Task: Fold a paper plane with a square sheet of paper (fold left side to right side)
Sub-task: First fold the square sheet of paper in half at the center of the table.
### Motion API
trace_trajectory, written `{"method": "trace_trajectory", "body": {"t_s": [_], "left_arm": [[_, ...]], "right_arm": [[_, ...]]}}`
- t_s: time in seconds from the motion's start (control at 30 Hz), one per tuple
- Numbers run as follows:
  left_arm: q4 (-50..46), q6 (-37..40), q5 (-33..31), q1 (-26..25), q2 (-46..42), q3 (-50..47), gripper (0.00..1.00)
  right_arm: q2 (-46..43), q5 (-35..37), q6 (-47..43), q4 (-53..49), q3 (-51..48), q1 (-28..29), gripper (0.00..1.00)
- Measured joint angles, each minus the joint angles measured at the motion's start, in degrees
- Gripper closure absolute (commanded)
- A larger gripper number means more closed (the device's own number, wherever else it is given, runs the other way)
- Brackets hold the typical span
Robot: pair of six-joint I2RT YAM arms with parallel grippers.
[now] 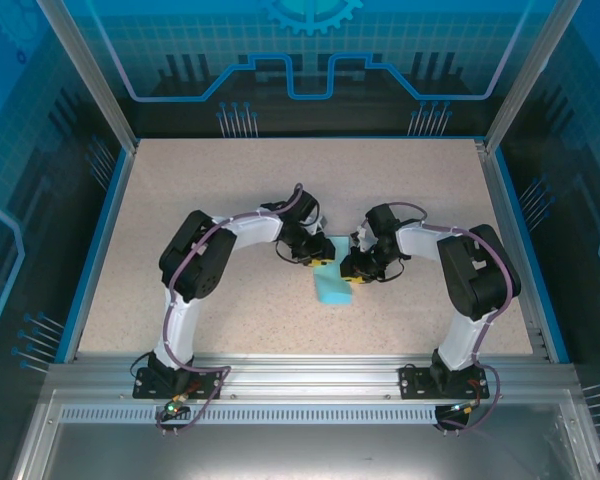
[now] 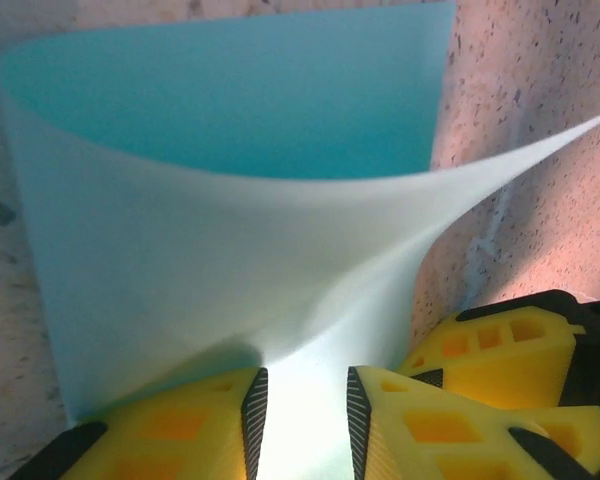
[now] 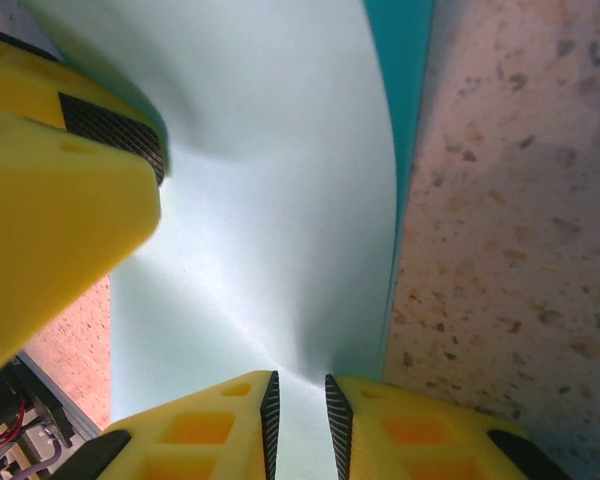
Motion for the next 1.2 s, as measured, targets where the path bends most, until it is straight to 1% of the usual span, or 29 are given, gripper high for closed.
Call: {"method": "trace_trajectory", "body": {"t_s": [0.37,0.47,0.63,0.73,0.83,1.0,1.2], "left_arm": [[-0.85,0.63,-0.22,4.63,-0.61,-0.09,0.66],[-0.61,0.7,-1.31,5.51,-3.04,-1.92,0.67],[0.24,0.66,-1.51,5.68,-10.16,-6.51,0.67],[1.38,0.63,-0.81,4.92,-11.08,-6.58,0.68],[1.66,0.63,-0.13,3.32,-10.19,-6.05,0.67],[1.49,0.66,-0.04,1.2,-4.81,-1.18,0.68],[0.15,0.94,-0.63,1.27,0.55,3.8,0.68]], "right_arm": [[0.0,0.0,-0.13,0.0,0.0,0.0,0.76],[0.0,0.0,-0.13,0.0,0.0,0.0,0.76],[0.0,0.0,-0.13,0.02,0.0,0.0,0.76],[0.0,0.0,-0.13,0.02,0.0,0.0,0.76],[0.0,0.0,-0.13,0.02,0.0,0.02,0.76],[0.0,0.17,-0.13,0.02,0.0,0.11,0.76],[0.0,0.24,-0.13,0.02,0.0,0.17,0.76]]}}
